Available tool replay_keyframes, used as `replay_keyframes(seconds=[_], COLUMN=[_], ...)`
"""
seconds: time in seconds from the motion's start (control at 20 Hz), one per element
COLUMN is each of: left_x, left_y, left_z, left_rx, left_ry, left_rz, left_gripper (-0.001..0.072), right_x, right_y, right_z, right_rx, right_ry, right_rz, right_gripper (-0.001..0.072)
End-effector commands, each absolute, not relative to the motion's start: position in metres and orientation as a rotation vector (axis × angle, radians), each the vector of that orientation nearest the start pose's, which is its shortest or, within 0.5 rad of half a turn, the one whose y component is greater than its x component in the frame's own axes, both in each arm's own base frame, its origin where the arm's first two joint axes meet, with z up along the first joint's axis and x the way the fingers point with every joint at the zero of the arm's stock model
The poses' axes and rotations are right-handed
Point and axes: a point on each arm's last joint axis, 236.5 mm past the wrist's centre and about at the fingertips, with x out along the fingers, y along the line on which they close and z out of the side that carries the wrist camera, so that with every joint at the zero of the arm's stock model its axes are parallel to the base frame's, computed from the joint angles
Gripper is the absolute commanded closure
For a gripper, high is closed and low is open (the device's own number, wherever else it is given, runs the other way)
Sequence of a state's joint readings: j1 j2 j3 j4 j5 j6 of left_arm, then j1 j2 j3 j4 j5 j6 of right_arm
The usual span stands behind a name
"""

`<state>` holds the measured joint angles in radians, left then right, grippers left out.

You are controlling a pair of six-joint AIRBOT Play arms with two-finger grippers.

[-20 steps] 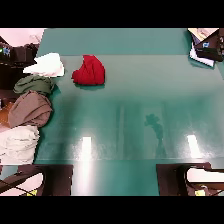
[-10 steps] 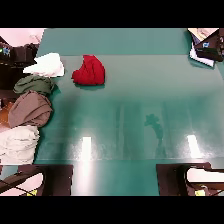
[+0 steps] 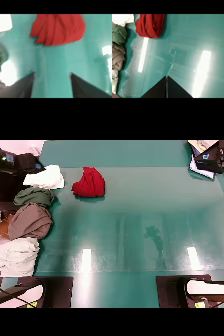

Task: Fold the shirts.

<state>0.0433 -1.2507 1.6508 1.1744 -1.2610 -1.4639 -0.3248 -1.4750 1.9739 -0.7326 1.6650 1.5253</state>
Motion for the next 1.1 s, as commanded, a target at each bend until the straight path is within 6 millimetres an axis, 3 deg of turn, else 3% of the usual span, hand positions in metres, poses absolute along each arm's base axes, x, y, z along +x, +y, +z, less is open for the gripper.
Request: replay_keyframes(seconds=[0.0,0.2,0.3,0.4,0.6,0.9,0.95,1.0,1.05], left_x=[0.47,0.507,0.521,0.534,0.557,0.562,0.561,0.558,0.555], left_y=[-0.084,-0.108,-0.124,-0.142,-0.155,-0.155,-0.158,-0.162,-0.166], left_z=[0.196,0.098,0.048,0.013,-0.023,-0.037,-0.035,-0.032,-0.027], left_rx=[-0.296,-0.438,-0.41,-0.373,-0.367,-0.371,-0.393,-0.405,-0.412], left_ry=[0.827,1.011,1.067,1.068,1.035,1.038,1.039,1.049,1.06], left_rz=[-0.353,-0.399,-0.418,-0.426,-0.388,-0.375,-0.384,-0.4,-0.419], left_gripper=[0.0164,0.0164,0.0163,0.0163,0.0163,0.0178,0.0448,0.0673,0.0683], right_x=[0.434,0.444,0.444,0.444,0.443,0.444,0.443,0.441,0.439], right_y=[0.041,0.038,0.039,0.04,0.04,0.04,0.04,0.041,0.044], right_z=[0.255,0.26,0.26,0.26,0.26,0.26,0.26,0.259,0.258], right_rx=[0.549,0.558,0.556,0.556,0.555,0.556,0.556,0.555,0.551], right_ry=[0.931,0.886,0.886,0.886,0.89,0.885,0.888,0.897,0.91], right_rz=[0.506,0.488,0.49,0.491,0.493,0.491,0.493,0.498,0.505], right_gripper=[0.0696,0.0696,0.0696,0.0696,0.0696,0.0696,0.0696,0.0696,0.0696])
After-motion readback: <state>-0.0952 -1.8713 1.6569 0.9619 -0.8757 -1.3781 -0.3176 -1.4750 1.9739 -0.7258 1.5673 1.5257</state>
